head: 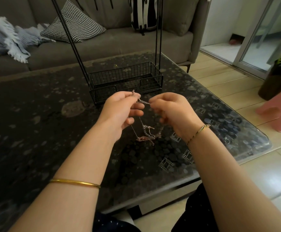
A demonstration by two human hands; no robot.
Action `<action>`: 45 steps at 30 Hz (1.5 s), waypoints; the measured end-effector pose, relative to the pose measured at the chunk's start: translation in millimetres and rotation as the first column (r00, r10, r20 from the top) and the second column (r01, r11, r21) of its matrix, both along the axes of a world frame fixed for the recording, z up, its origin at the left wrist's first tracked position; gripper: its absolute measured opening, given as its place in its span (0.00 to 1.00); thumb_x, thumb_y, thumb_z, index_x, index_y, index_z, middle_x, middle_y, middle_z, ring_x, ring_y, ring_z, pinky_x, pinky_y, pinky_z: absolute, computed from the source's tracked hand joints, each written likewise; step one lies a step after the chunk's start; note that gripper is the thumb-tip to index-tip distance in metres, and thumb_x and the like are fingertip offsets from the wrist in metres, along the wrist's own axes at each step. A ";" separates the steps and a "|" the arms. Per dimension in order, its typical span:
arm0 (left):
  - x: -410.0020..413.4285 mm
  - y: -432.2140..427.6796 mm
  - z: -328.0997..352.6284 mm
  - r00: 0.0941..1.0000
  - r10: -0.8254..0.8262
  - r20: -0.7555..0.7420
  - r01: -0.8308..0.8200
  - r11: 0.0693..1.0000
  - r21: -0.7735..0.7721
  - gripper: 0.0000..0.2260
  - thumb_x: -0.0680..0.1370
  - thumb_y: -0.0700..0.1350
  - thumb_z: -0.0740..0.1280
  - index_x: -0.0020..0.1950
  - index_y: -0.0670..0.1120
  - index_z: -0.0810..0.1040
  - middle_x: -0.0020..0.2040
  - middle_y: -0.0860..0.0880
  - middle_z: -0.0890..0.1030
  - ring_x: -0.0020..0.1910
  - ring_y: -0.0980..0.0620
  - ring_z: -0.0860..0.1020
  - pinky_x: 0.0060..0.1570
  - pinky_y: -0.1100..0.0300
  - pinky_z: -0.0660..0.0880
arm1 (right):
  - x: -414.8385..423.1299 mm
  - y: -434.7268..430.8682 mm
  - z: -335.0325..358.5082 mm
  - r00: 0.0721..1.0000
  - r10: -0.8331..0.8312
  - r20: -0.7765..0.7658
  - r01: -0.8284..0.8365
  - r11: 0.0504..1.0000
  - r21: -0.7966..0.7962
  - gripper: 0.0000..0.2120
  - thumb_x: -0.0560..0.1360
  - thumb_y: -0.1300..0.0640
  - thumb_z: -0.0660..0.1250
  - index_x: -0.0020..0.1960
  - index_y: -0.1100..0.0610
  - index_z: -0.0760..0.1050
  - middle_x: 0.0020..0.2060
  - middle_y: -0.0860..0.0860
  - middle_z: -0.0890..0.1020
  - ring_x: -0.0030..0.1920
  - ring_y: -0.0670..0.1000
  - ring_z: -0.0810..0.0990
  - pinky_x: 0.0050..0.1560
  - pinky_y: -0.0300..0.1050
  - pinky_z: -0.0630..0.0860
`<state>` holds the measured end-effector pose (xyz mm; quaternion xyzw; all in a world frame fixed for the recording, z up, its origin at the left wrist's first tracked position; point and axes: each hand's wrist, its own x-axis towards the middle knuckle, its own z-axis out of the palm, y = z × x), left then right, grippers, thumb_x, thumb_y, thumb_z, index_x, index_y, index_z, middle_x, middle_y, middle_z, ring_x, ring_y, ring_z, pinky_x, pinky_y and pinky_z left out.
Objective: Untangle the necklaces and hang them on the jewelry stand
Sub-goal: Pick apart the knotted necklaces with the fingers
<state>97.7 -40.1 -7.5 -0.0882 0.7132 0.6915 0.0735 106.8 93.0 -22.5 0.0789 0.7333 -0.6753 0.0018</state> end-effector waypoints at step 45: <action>-4.0 -3.2 -12.0 0.999 -0.034 -0.011 0.033 0.996 -0.077 0.06 0.78 0.35 0.66 0.47 0.46 0.79 0.41 0.48 0.82 0.34 0.57 0.80 0.23 0.68 0.67 | -0.8 -5.6 4.1 0.999 -0.040 0.002 0.040 0.989 -0.144 0.08 0.74 0.64 0.60 0.36 0.60 0.72 0.34 0.56 0.78 0.29 0.49 0.75 0.29 0.41 0.72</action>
